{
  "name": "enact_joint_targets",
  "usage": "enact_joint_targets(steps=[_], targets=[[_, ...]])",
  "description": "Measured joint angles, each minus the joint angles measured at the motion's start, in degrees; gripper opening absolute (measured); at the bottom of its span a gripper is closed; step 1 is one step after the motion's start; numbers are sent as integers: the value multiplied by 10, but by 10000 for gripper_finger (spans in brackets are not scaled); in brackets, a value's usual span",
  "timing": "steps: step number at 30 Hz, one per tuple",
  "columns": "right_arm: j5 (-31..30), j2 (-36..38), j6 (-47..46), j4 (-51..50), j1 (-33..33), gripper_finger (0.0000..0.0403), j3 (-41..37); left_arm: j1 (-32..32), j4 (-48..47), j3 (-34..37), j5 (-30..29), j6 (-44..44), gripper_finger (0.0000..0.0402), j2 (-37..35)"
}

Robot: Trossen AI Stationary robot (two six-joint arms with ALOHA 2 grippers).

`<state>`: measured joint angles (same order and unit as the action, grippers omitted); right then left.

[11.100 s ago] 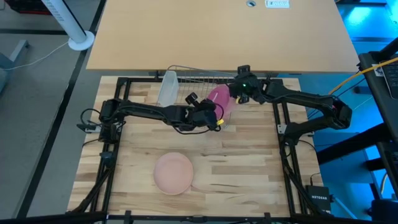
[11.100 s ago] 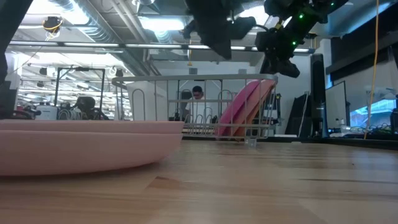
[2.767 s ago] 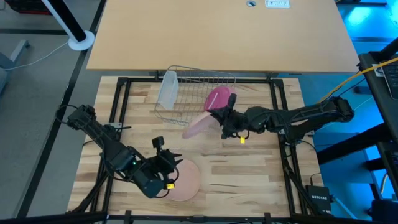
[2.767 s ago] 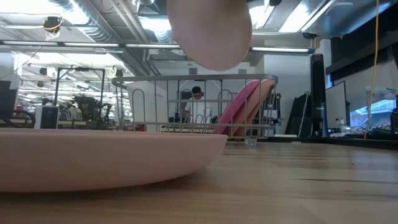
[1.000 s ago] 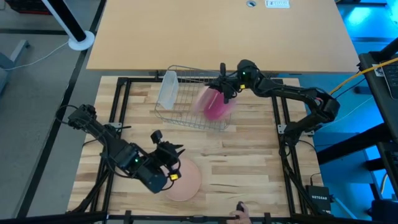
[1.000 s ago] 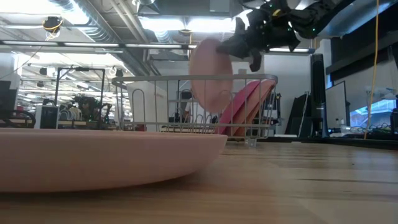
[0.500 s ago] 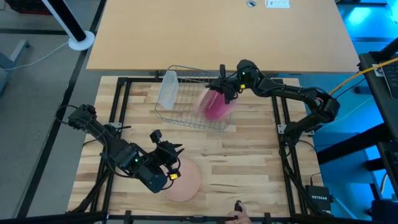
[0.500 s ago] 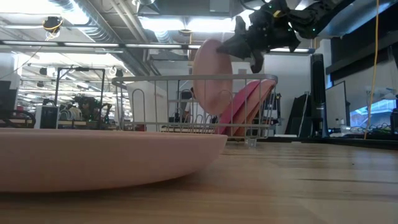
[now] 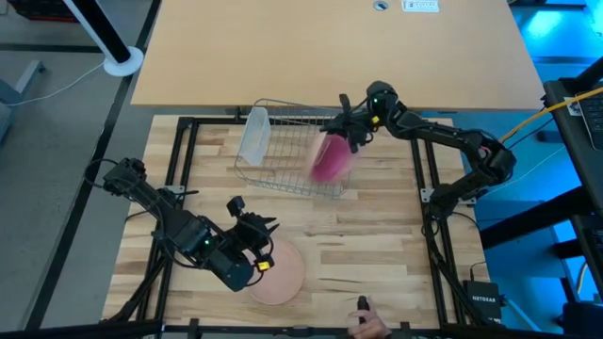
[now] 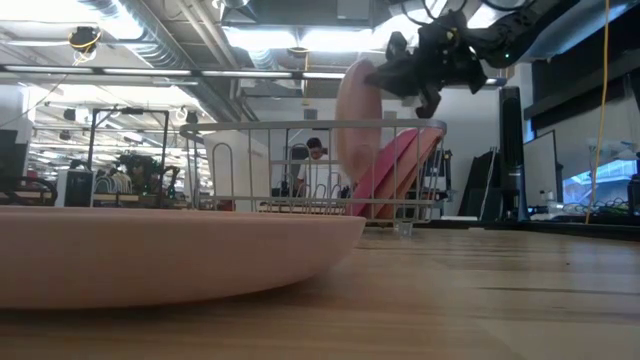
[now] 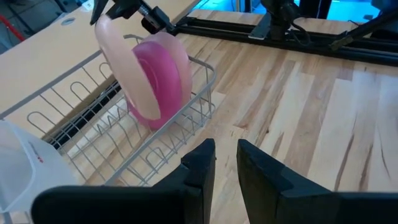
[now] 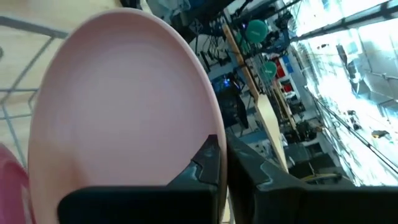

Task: Sort dishes
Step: Put the light red plate into the dish rack

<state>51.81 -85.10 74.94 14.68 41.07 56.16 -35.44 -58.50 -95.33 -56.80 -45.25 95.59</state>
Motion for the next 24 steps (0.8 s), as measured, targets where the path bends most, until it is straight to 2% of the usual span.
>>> enact_joint_targets(steps=[7,11,17,24], targets=[[63,0,-3,24,18,12,0,18,0,0,0,0,60,0],[79,0,-3,56,17,12,0,28,0,0,0,0,60,0],[79,-2,-3,53,17,12,0,36,2,0,0,2,60,0],[107,-34,0,83,17,12,0,36,2,0,0,2,60,0]])
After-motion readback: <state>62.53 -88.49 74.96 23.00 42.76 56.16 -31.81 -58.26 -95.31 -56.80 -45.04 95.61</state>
